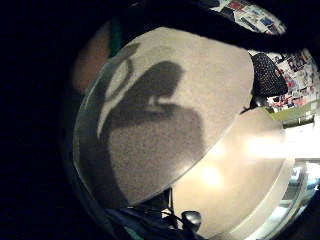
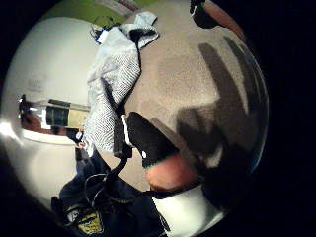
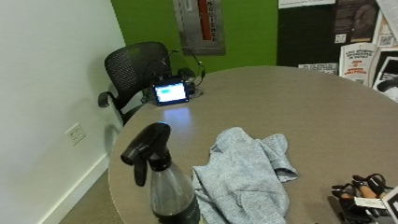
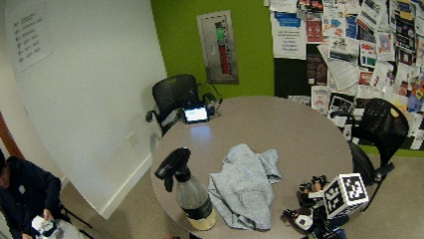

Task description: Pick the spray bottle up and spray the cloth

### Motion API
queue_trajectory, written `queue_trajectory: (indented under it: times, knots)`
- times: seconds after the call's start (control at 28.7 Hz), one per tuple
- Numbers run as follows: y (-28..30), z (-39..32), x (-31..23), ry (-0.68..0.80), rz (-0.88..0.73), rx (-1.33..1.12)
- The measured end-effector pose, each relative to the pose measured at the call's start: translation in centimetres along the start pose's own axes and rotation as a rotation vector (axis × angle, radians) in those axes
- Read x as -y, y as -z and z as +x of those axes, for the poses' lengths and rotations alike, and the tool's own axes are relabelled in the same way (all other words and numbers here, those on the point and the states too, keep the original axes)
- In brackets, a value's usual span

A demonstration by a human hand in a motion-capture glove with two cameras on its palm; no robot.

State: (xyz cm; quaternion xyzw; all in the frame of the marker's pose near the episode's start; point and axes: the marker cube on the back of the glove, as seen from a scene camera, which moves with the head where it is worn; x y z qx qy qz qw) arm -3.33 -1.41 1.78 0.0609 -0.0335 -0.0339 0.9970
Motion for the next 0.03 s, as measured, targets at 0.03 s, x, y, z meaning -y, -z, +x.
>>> queue_trajectory:
  times: [0.03]
  knots:
    - [-0.02, 0.01, 0.09, 0.001, 0.0, -0.006]
